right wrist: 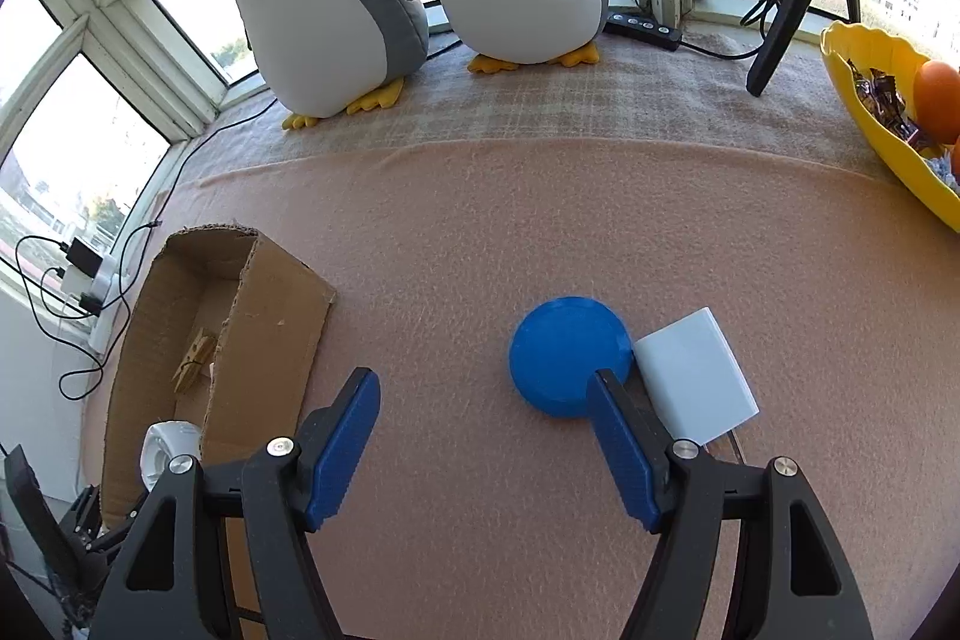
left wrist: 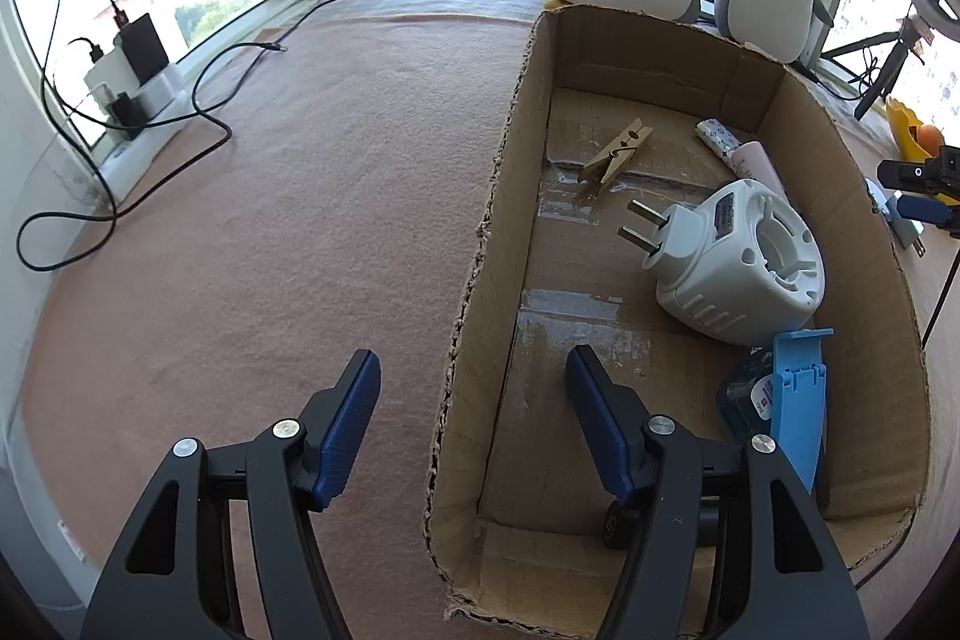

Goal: Organize rigid objects
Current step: 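Move the right gripper to the blue round lid and close on it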

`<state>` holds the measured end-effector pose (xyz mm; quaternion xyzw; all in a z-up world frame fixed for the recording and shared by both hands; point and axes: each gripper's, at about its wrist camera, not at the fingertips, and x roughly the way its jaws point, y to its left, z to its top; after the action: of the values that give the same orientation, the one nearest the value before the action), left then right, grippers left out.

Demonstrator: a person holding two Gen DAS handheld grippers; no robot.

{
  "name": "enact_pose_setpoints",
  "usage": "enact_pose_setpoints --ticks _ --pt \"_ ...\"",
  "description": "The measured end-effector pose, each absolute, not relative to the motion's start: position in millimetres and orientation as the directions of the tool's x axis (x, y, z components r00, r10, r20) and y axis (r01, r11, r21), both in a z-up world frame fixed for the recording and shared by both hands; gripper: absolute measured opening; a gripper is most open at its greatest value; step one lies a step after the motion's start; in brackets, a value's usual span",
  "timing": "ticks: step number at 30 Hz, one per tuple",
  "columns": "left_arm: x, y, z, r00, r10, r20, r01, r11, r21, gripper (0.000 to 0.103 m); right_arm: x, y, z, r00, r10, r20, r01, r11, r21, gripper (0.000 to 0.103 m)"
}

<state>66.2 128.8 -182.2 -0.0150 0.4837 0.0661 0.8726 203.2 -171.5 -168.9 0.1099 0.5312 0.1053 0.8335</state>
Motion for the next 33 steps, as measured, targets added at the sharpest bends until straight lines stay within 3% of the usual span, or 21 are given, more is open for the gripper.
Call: enact_pose_setpoints --ticks 16,27,33 --pt "65.9 128.4 -182.2 0.526 0.099 -0.845 -0.13 0.991 0.035 0.065 211.5 -182.5 -192.5 0.379 0.252 -0.89 0.032 0.958 0.285 0.068" --pt "65.6 128.8 -182.5 0.526 0.098 -0.845 -0.131 0.991 0.033 0.066 232.7 -166.4 -196.2 0.379 0.118 -0.918 -0.016 0.992 0.121 0.067" --pt "65.6 128.9 -182.5 0.526 0.098 -0.845 -0.131 0.991 0.033 0.066 228.2 -155.7 -197.8 0.383 0.034 -0.923 -0.07 0.998 0.008 0.056"
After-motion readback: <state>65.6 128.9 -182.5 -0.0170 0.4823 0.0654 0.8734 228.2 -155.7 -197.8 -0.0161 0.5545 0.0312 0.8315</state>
